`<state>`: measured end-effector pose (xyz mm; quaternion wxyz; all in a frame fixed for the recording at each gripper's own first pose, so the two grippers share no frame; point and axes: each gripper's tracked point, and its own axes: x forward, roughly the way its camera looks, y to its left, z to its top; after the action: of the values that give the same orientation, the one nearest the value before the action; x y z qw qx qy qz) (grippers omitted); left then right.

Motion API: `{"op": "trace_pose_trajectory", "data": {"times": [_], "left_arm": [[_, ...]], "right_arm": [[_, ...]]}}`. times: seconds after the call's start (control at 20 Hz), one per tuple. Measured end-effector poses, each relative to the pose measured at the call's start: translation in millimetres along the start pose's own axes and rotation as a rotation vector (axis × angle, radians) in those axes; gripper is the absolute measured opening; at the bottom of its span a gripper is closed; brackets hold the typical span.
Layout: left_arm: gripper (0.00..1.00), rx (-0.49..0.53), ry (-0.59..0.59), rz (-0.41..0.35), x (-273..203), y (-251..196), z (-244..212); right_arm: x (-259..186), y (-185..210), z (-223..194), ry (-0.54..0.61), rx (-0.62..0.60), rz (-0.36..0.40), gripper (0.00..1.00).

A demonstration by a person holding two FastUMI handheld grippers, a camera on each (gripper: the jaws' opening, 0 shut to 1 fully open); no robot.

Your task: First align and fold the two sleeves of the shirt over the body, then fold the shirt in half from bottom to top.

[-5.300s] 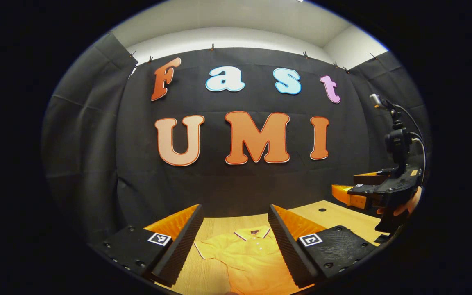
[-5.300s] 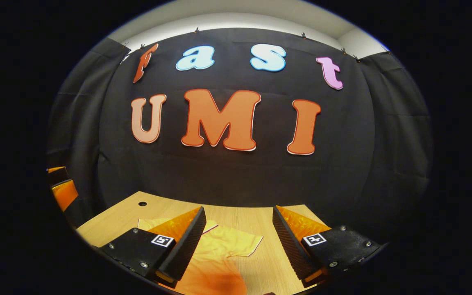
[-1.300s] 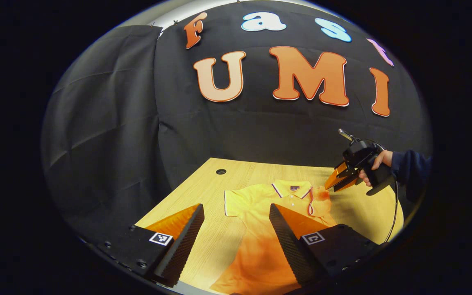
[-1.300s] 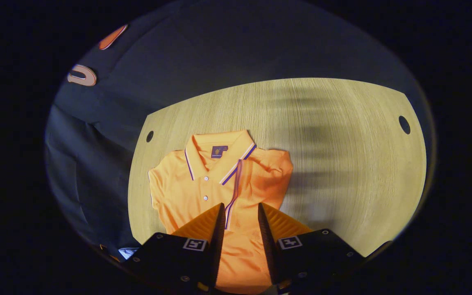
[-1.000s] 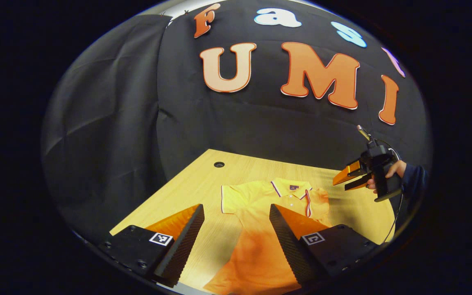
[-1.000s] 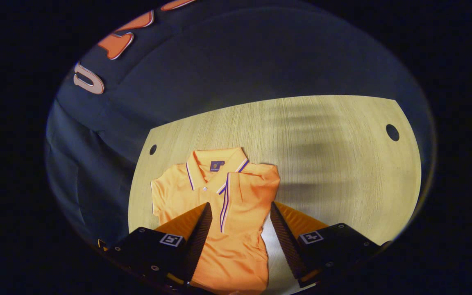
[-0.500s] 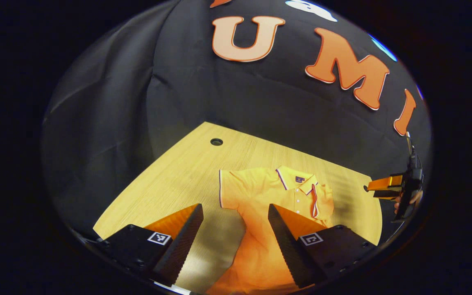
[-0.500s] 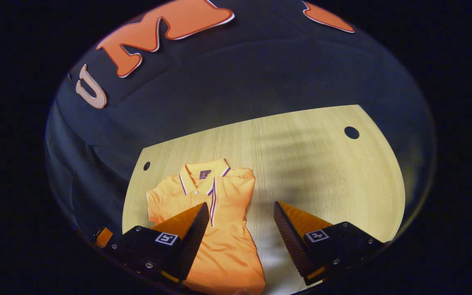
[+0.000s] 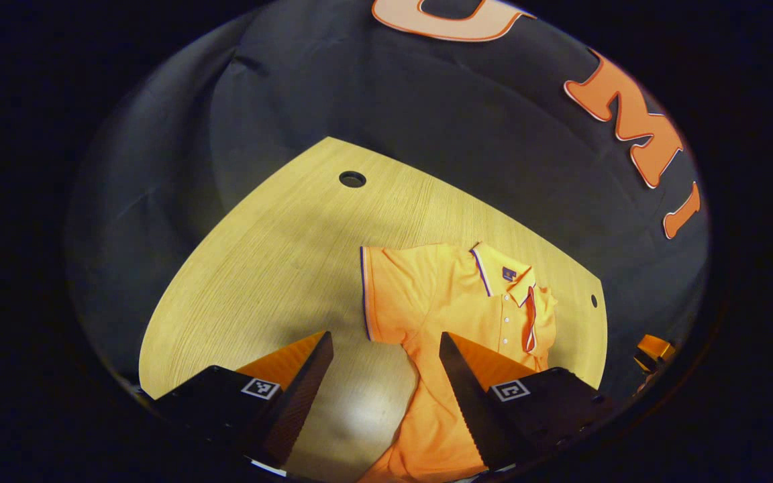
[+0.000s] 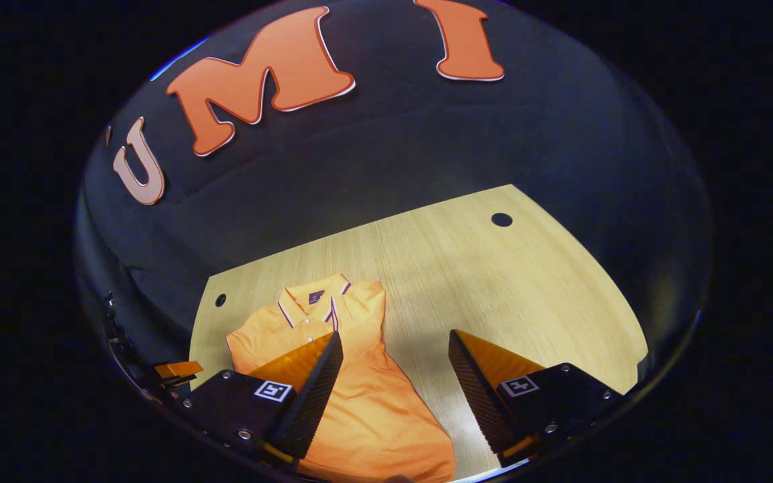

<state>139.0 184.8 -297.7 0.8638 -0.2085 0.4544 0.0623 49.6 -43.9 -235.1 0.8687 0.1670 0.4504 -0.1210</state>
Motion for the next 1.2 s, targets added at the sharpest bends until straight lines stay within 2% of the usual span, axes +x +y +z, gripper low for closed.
{"op": "trace_pose_trajectory", "data": {"times": [0.2, 0.3, 0.35, 0.5, 0.55, 0.65, 0.9, 0.95, 1.1, 1.2], "left_arm": [[0.98, 0.003, 0.078, -0.006, 34, 1, 16], [0.96, 0.009, 0.104, 0.020, 51, 7, 25], [0.97, 0.000, 0.133, 0.041, 61, 10, 27], [0.97, -0.042, 0.198, 0.026, 86, 8, 28], [0.97, -0.042, 0.215, 0.043, 95, 12, 28], [0.92, -0.013, 0.252, 0.083, 109, 22, 25], [0.92, 0.094, 0.297, 0.187, 132, 25, 23], [0.92, 0.102, 0.298, 0.187, 136, 22, 23], [0.57, 0.122, 0.317, 0.210, 141, 17, 15], [0.58, 0.131, 0.311, 0.231, 144, 22, 16]], "right_arm": [[-39, -4, 2, -0.106, -0.011, -0.068, 0.96], [-54, -7, 4, -0.146, -0.033, -0.100, 0.96], [-65, -8, 3, -0.167, -0.047, -0.104, 0.96], [-82, -9, 0, -0.187, -0.082, -0.106, 0.96], [-87, -7, -1, -0.195, -0.093, -0.107, 0.97], [-94, -6, -3, -0.211, -0.106, -0.123, 0.97], [-102, -9, -23, -0.193, -0.101, -0.142, 0.98], [-103, -11, -25, -0.190, -0.095, -0.146, 0.98], [-107, -24, -32, -0.183, -0.082, -0.176, 0.98], [-108, -29, -35, -0.178, -0.070, -0.183, 0.98]]}}
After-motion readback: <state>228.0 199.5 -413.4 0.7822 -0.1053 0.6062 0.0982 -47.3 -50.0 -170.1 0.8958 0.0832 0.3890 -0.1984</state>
